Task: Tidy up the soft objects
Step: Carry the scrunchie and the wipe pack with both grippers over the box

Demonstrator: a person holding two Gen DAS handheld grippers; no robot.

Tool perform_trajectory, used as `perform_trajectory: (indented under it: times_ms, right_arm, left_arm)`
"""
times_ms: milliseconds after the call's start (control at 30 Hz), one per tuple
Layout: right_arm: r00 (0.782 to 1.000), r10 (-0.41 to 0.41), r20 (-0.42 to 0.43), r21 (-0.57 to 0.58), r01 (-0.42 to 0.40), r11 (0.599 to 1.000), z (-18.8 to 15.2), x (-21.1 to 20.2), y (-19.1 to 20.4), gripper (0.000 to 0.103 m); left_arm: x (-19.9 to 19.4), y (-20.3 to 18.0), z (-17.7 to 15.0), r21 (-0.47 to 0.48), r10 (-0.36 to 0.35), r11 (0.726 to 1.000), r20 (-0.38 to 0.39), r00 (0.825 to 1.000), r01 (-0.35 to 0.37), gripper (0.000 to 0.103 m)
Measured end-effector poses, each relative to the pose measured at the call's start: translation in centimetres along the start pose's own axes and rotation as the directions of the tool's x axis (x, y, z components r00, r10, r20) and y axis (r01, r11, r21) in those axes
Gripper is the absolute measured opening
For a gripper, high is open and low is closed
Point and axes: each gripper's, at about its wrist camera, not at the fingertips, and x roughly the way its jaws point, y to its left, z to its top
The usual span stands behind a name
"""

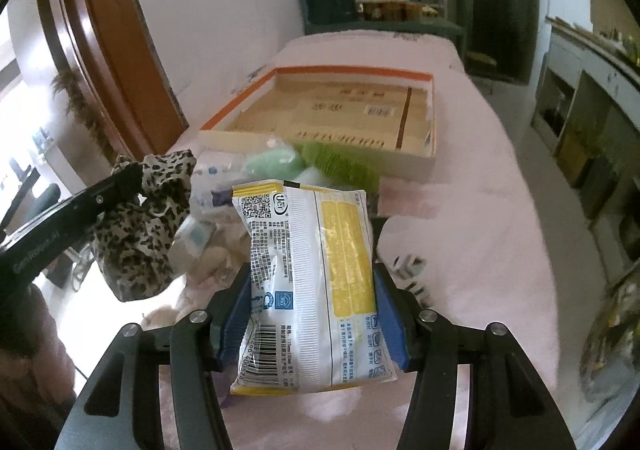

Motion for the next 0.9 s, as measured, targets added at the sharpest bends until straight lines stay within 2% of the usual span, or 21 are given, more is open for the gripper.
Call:
perform_trajectory:
  times_ms: [133,333,467,667,900]
  right_arm:
    - [1.000,-0.012,0.019,-0.020,0.013,1.000,0.9,-0.5,-0.2,0.059]
    - [0.998,-0.019,0.053,-0.044,0.022,0.999,2.1,-1.5,-0.2,0.059]
    - [0.996,-0.035,0.079,-0.060,0.039,0.997,3.0,-2.1,-0.3,0.059]
    - [0.993,-0.044,0.110,-0.072,0.052,0.996,5.0,-2.6,-1.1,0.059]
    - [0.989,-0.049,0.138,-0.074,0.059,0.996,8.4,-1.8,-2.5,0.059]
  left_arm:
    - [-0.5,0.0,1.2,0.012,-0.009,1.000,0.018,1.000,0.009,0.005]
    - [-1.3,1.0,3.8,-0.012,-0.081,0.997,0.030,0.996,0.081,0.005]
    - [-1.2,1.3,5.6,-0.001,-0.083,0.997,0.045,0.996,0.083,0.005]
    - [0.7,1.1,8.1,0.038,-0.060,0.998,0.038,0.997,0.059,0.005]
    - [4.0,1.6,10.5,0.043,-0.069,0.997,0.014,0.998,0.068,0.005]
